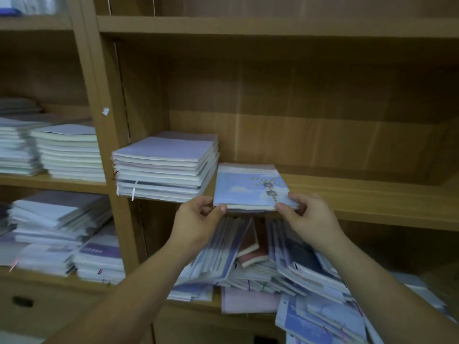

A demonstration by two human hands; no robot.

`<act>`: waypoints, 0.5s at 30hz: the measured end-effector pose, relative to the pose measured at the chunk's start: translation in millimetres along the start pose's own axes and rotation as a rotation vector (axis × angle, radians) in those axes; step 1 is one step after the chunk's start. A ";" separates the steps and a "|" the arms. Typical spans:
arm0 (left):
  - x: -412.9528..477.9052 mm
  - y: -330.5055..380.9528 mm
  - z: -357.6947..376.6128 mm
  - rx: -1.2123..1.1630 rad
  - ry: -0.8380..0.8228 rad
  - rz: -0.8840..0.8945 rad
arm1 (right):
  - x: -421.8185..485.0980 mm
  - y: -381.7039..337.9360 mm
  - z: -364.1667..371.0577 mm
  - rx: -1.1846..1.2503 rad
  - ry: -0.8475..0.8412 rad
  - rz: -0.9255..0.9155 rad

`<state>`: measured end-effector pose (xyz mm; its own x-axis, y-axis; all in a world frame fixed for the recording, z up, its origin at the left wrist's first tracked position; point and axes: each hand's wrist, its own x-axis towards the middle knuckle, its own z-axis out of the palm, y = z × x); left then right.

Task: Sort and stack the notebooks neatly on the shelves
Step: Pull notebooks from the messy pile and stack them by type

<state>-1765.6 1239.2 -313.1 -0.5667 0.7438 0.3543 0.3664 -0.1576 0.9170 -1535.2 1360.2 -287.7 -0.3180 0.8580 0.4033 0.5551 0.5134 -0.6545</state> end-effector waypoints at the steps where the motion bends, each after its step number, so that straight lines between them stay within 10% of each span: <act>1: 0.4 -2.4 -0.1 0.046 0.012 0.013 | -1.5 -0.2 1.1 -0.007 0.007 -0.007; 7: -53.9 -48.9 -11.3 0.077 -0.003 -0.069 | -59.0 1.5 21.3 0.094 0.287 -0.151; 15: -99.3 -157.9 -19.6 -0.082 0.103 -0.578 | -115.0 -5.2 169.2 0.399 -0.348 0.095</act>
<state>-1781.6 1177.5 -489.4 -0.7277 0.6577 -0.1946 -0.0787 0.2018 0.9763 -1631.6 1261.5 -438.9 -0.5544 0.8205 0.1392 0.2798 0.3413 -0.8973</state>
